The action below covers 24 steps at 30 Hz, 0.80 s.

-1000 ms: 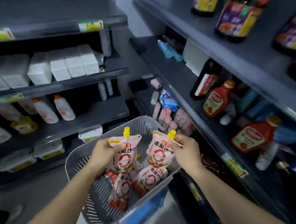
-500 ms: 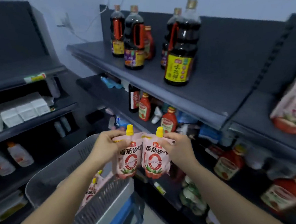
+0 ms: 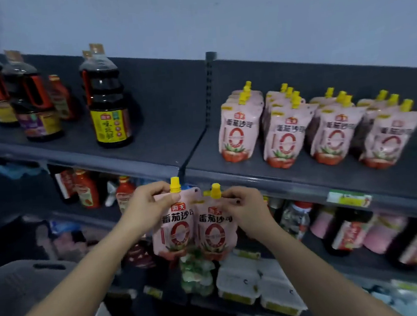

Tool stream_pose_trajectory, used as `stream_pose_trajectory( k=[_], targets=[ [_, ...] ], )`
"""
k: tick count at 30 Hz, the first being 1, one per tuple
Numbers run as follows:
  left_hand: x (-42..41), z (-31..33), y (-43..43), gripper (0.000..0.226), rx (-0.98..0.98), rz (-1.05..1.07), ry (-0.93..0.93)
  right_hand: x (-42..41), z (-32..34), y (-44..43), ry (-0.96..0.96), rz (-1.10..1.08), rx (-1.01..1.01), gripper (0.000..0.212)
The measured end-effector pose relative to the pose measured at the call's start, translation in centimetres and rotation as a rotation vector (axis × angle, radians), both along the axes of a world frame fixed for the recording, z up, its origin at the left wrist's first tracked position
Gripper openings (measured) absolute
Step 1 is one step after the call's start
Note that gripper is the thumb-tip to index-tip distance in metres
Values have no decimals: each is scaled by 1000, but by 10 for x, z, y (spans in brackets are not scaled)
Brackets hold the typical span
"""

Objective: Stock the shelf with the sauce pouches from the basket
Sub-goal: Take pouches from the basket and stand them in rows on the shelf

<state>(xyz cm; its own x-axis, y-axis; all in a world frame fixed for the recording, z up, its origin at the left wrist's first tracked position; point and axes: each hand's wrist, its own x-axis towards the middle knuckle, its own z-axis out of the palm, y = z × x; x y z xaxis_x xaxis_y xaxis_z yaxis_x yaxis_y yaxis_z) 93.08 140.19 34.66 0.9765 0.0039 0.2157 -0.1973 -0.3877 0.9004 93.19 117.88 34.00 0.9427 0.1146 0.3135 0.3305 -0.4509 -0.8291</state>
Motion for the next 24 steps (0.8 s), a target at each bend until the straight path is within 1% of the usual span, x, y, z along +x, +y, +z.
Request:
stream_pose_trajectory(
  k=[1,2,5,9,12,15,17,18,20,21,24],
  targets=[
    [1,5,-16,9,9,-36,-17,-5,4,-17,-16,-32,-9,24],
    [2,10,-30,10,11,-73,-35,-10,7,-31,-37,-57,-22,23],
    [3,26,-78,19,-4,-160,-71,-27,22,-79,-63,-149,-21,23],
    [4,52,-140,12,-11,-269,-112,-43,45,-145,-60,-247,61,24],
    [2,73,-188,23,-50,-295,-144,-51,63,-194,-95,-286,75,20],
    [1,94,-231,13,-71,-317,-183,-56,85,-238,-129,-290,74,10],
    [3,107,-255,12,-98,-323,-197,-58,99,-264,-144,-285,82,8],
    [5,112,-267,14,-104,-323,-204,-58,105,-276,-152,-291,84,8],
    [5,125,-289,25,-109,-326,-225,-56,116,-298,-166,-304,108,9],
    [6,131,-299,24,-110,-329,-229,-55,121,-307,-170,-305,128,10],
    [16,144,-323,7,-115,-323,-231,-46,132,-331,-183,-306,162,15]
  ],
)
